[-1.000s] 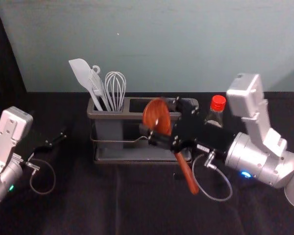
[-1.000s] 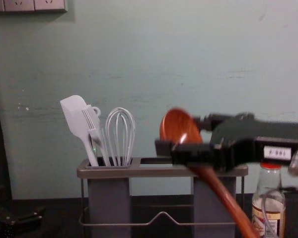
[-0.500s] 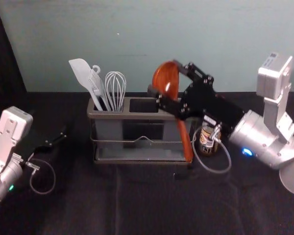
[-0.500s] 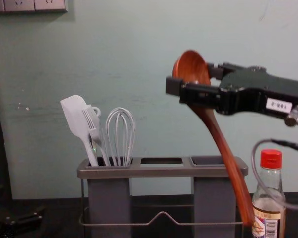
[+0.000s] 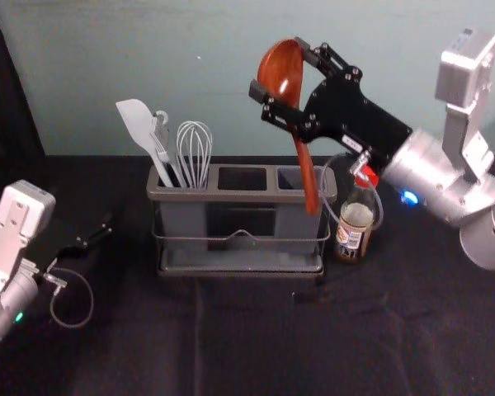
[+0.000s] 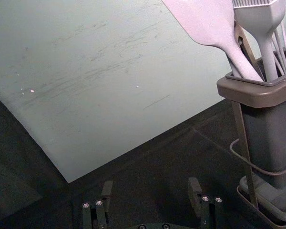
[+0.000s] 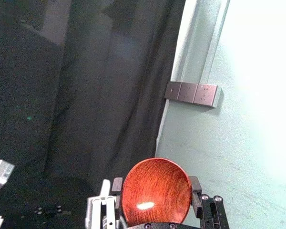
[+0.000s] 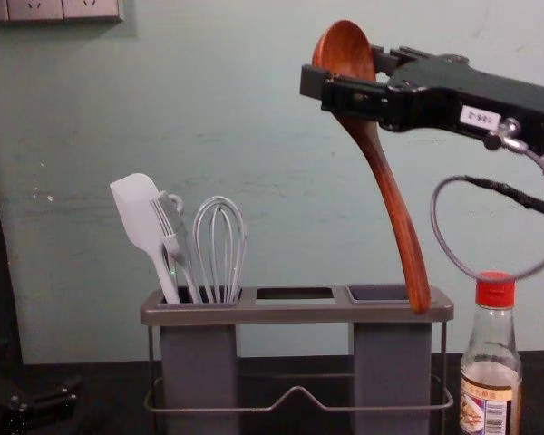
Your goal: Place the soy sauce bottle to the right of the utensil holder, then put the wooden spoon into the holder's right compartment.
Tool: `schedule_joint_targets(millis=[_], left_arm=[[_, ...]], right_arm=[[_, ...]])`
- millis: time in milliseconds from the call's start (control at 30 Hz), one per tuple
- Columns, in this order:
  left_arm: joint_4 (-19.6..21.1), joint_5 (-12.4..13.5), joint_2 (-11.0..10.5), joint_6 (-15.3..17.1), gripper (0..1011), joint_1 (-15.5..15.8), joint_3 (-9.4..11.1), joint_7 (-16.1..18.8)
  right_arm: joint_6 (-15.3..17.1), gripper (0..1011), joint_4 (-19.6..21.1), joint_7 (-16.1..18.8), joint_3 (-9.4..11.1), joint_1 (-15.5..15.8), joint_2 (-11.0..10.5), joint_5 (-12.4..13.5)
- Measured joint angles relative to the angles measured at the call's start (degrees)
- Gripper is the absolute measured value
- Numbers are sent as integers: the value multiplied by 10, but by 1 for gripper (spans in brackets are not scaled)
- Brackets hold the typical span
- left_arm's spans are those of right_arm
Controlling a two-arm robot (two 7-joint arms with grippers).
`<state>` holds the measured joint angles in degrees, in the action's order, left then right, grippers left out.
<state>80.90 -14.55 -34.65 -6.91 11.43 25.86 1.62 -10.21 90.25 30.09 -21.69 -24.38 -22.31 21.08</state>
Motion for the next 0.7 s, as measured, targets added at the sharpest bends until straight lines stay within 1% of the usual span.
schedule_joint_targets(millis=[167,200,233,333,367,400,533,567,700], left_arm=[[0,0,0,0,1011,0,0,0],[0,0,0,0,1011,0,0,0],[0,0,0,0,1011,0,0,0],[0,0,0,0,1011,0,0,0],[0,0,0,0,1011,0,0,0],[0,0,0,0,1011,0,0,0],[0,0,0,0,1011,0,0,0],[0,0,0,0,1012,0,0,0],[0,0,0,0,1011,0,0,0]], right_arm=[[0,837,-37,4,-8,-43,12,-6],[0,838,-41,5,-9,-47,13,-7],[0,838,-55,6,-13,-59,18,-9],[-3,837,-82,9,-19,-79,29,-13],[-3,838,-82,9,-19,-79,29,-13],[-5,838,-95,10,-21,-88,33,-13],[-11,837,-128,14,-29,-107,46,-17],[-11,838,-128,14,-29,-107,46,-17],[-18,837,-156,16,-33,-119,54,-20]])
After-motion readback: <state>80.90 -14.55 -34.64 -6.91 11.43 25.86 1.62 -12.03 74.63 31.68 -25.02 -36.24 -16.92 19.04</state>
